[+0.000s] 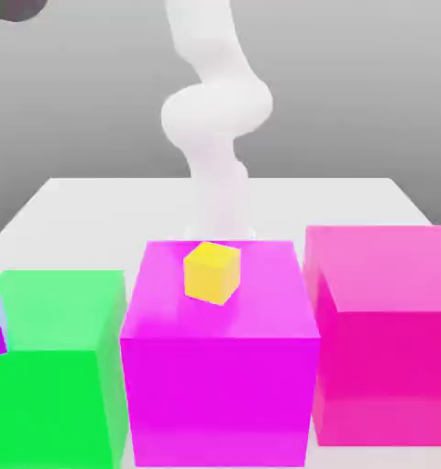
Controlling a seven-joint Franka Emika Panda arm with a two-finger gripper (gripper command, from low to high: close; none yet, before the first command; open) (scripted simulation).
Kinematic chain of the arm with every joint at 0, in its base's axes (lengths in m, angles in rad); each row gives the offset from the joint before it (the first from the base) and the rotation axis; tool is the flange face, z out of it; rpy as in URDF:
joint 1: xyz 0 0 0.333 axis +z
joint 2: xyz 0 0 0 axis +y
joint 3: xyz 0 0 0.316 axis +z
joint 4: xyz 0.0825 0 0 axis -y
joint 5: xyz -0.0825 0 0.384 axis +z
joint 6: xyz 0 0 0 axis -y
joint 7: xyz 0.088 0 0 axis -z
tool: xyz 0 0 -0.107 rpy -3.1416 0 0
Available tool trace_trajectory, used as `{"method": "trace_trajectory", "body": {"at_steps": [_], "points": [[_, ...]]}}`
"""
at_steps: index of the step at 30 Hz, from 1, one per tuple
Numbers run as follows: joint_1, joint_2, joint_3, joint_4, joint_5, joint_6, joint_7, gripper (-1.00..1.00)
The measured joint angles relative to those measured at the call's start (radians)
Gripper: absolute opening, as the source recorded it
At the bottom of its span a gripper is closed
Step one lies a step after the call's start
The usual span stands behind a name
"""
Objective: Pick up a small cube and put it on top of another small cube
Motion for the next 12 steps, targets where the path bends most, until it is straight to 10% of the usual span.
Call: {"method": "trace_trajectory", "body": {"at_steps": [6, 7, 12], "points": [[0.329, -0.067, -0.227, -0.006, -0.033, 0.021, 0.039, -1.0], [0.36, -0.084, -0.262, -0.029, -0.057, 0.052, 0.055, 1.0], [0.36, -0.084, -0.262, -0.029, -0.057, 0.052, 0.055, 1.0]]}}
